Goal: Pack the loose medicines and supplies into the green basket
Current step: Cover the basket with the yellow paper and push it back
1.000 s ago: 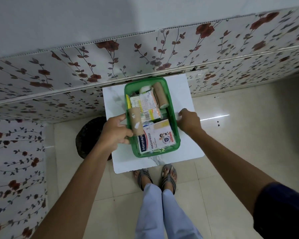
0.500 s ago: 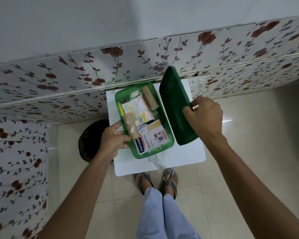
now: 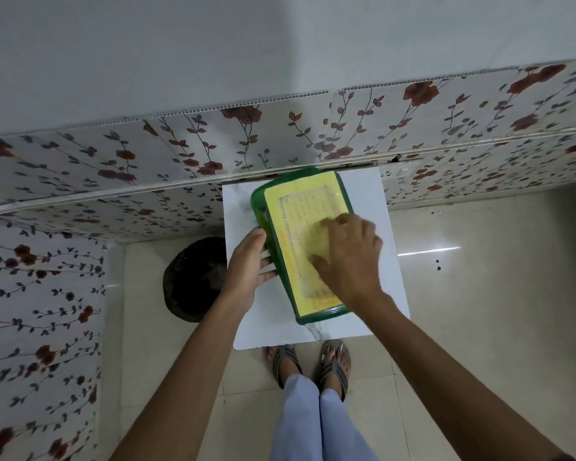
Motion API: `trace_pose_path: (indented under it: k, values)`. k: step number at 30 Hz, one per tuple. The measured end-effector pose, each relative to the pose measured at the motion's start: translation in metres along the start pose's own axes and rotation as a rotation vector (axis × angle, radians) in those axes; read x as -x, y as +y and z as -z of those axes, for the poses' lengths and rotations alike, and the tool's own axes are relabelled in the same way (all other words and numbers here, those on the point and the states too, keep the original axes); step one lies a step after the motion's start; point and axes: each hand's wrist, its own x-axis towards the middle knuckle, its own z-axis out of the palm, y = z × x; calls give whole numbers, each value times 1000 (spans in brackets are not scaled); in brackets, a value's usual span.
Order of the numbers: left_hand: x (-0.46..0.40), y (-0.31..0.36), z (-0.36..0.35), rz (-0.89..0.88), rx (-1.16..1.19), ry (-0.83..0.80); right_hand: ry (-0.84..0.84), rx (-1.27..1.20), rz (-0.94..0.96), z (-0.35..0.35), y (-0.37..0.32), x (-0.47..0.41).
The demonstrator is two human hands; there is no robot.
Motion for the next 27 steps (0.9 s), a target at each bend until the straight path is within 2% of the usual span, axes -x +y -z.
trace_pose_path:
  k: [2, 5, 7, 10, 17, 20, 23, 27]
  values:
    - [-1, 3, -1, -19, -20, 0, -62, -51, -103, 1, 12, -13]
    - [-1, 4, -3, -49, -59, 2, -238, -346, -159, 0, 23, -30]
    - [0, 4, -4, -93, -93, 6, -202, -419, -101, -3, 20, -36]
    - [2, 5, -7, -168, -221, 6, -79, -393, -45, -7, 13, -45]
    - [-2, -2, -7, -261, -329, 78, -51, -367, 14, -12, 12, -48]
    - [-9, 1, -11, -219, -315, 130, -47, -318, 51, -13, 14, -52]
    - [-13, 5, -14, -161, -296, 187, 26, -315, 62, -13, 9, -57]
    - [-23, 16, -11, -32, -260, 188, 78, -328, -108, -13, -3, -80]
